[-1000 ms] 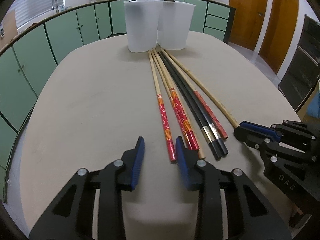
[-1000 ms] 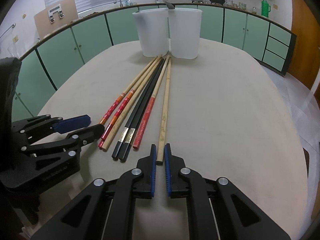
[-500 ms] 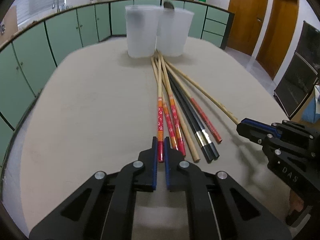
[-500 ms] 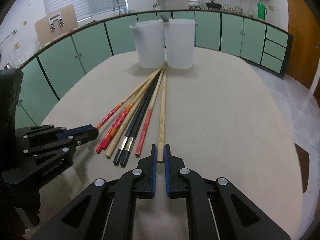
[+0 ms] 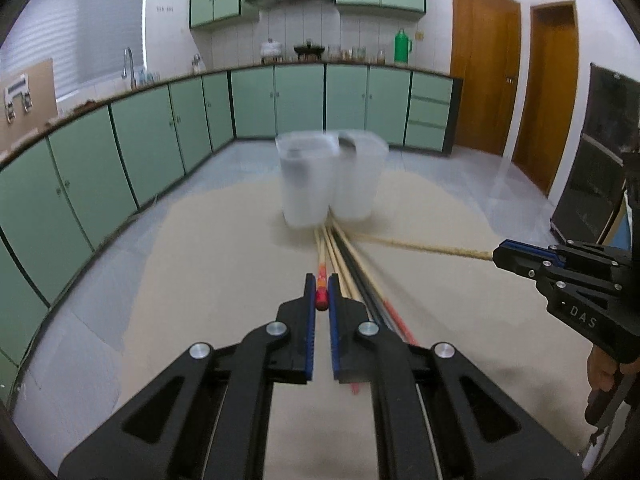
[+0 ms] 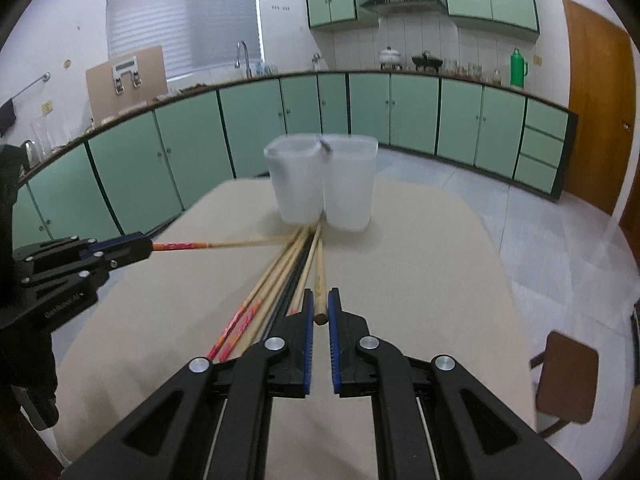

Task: Organize utensils
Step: 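Lift both chopsticks and lower them into the white holder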

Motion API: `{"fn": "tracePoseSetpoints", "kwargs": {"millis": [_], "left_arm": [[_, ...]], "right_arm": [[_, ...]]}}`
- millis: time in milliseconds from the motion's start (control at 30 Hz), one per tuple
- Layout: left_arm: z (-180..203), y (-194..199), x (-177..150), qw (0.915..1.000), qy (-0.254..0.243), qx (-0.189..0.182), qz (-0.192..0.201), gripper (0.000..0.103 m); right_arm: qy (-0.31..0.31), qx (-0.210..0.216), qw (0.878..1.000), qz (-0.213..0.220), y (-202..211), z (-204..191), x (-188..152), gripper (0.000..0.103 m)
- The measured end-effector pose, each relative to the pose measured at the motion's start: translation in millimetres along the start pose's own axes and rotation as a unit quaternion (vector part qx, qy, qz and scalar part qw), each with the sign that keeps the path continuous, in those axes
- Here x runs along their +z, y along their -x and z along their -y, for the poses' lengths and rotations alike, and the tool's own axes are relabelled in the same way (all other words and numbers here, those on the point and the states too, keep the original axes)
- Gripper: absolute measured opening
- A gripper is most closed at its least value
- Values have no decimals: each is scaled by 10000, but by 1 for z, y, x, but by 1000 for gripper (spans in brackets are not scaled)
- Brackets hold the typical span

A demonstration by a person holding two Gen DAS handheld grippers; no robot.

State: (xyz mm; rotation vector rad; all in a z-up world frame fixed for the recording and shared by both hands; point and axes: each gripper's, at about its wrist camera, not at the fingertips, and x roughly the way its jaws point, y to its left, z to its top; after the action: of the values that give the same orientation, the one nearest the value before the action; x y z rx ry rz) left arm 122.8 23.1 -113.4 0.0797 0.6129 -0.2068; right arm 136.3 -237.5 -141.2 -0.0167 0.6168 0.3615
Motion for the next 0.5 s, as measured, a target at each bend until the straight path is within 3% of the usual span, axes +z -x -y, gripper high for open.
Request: {"fn": "tracePoseSetpoints", "kwargs": {"millis": [200,500], "left_arm": [[-6,17,31,9989,-73,-32,463,5],[-10,12,69,9970,-121,-249,721,5]], "right_arm": [[36,95,9996,265,11,6,34,7],[109,366,9987,343,14,12,90,7]]}}
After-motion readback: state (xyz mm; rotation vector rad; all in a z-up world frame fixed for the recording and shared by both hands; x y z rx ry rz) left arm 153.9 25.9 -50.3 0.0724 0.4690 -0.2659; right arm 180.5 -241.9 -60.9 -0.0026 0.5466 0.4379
